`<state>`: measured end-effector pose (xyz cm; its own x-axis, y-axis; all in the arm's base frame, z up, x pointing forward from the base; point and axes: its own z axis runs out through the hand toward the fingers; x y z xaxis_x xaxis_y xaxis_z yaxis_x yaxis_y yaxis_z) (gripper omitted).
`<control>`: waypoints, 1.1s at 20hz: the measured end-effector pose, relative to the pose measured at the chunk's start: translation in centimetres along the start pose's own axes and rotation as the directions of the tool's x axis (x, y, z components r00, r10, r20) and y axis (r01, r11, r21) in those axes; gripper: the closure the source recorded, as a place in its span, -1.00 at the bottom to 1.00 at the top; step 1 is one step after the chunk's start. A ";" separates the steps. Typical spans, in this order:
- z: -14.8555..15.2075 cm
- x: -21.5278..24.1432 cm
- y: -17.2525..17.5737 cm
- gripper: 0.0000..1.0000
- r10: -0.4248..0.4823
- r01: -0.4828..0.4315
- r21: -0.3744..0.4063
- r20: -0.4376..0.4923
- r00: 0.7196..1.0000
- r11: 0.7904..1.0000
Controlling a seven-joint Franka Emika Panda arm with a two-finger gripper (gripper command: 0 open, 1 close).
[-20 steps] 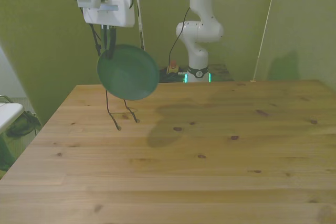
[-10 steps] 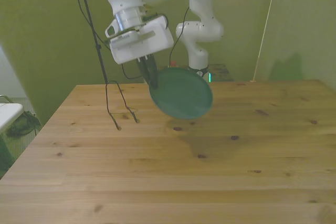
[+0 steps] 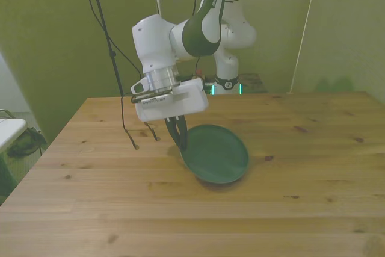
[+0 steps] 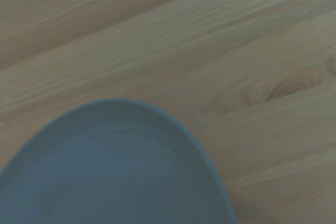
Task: Unload the plate
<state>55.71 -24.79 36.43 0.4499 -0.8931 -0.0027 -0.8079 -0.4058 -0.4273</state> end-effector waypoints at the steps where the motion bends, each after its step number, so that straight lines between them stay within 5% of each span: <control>1: 0.6 0.2 0.4 1.00 0.001 -0.001 -0.006 0.001 1.000 1.000; 4: 1.6 0.7 1.2 1.00 0.005 -0.005 -0.020 0.005 1.000 1.000; 5: 1.5 0.8 1.2 -1.00 0.005 -0.005 -0.018 0.002 1.000 1.000; 22: -0.7 1.4 0.8 -1.00 -0.004 0.004 0.003 0.001 1.000 1.000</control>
<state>55.43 -26.45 36.76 0.4534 -0.8913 -0.0023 -0.8052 -0.4085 -0.4299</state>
